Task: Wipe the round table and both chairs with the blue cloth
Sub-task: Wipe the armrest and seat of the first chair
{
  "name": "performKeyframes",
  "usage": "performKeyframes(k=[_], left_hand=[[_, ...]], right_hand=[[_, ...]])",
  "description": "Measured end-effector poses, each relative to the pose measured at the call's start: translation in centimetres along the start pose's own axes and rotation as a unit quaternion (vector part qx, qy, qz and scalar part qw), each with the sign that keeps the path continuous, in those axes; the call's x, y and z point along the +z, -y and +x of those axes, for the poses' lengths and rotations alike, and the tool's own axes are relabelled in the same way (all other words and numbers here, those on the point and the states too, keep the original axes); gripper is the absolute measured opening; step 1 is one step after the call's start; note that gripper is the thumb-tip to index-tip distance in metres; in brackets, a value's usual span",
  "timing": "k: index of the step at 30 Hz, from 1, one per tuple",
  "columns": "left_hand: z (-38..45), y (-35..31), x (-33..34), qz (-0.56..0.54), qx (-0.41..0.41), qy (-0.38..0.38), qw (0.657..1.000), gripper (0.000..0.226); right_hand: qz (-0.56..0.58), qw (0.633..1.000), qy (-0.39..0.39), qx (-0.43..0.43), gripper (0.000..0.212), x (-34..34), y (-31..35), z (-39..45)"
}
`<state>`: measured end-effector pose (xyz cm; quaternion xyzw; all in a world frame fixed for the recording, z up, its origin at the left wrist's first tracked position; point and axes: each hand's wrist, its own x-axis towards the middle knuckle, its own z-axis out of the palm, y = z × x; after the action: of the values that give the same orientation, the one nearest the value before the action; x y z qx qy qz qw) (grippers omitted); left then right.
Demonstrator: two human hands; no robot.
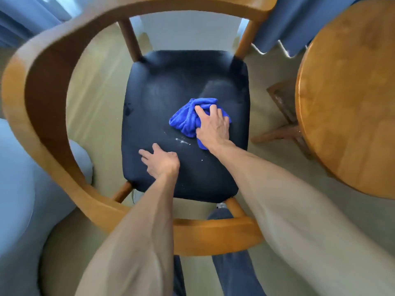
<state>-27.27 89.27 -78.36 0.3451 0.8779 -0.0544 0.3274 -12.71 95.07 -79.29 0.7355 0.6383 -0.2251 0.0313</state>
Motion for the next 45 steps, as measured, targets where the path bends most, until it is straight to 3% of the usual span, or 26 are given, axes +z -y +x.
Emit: performKeyframes(k=[12, 18, 23, 27, 30, 34, 38, 40, 42, 45], left_hand=[[-4.1, 1.5, -0.5, -0.075, 0.025, 0.01, 0.997, 0.048], [-8.3, 2.9, -3.6, -0.058, 0.072, 0.017, 0.996, 0.041], [-10.2, 3.6, -6.4, -0.056, 0.103, -0.041, 0.992, 0.034], [-10.0, 4.0, -7.9, -0.059, 0.087, -0.07, 0.992, 0.035], [-8.9, 4.1, -7.4, -0.081, 0.023, -0.053, 0.995, 0.035], [-8.4, 3.5, -3.3, -0.182, -0.144, -0.015, 0.973, 0.042], [-9.1, 1.7, 2.3, -0.255, -0.23, -0.014, 0.939, 0.056], [-9.3, 0.5, 4.3, -0.218, -0.215, -0.057, 0.95, 0.064], [-9.4, -0.6, 5.7, -0.156, -0.159, -0.104, 0.969, 0.073], [-8.9, -2.0, 5.5, -0.088, -0.078, -0.142, 0.983, 0.079]], right_hand=[[-0.071, 0.987, 0.044, -0.139, 0.056, 1.6, -3.5, -6.7], [-0.102, 0.978, 0.161, -0.08, 0.054, -0.6, -2.9, -10.3], [-0.028, 0.991, 0.133, -0.02, 0.024, -2.4, -0.8, -11.9], [0.02, 0.994, 0.106, -0.034, 0.019, -4.7, 1.6, -10.3], [0.027, 0.992, 0.071, -0.096, 0.015, -5.4, 3.4, -7.3], [-0.005, 0.982, 0.012, -0.19, 0.022, -4.4, 5.6, -2.6], [-0.09, 0.963, 0.078, -0.244, 0.034, -2.5, 4.9, 0.7], [-0.045, 0.951, 0.068, -0.298, 0.041, -1.3, 3.2, 1.1], [0.041, 0.948, -0.002, -0.316, 0.044, -0.7, 1.0, 1.2], [0.033, 0.97, -0.091, -0.223, 0.048, -1.7, -2.8, 2.7]])
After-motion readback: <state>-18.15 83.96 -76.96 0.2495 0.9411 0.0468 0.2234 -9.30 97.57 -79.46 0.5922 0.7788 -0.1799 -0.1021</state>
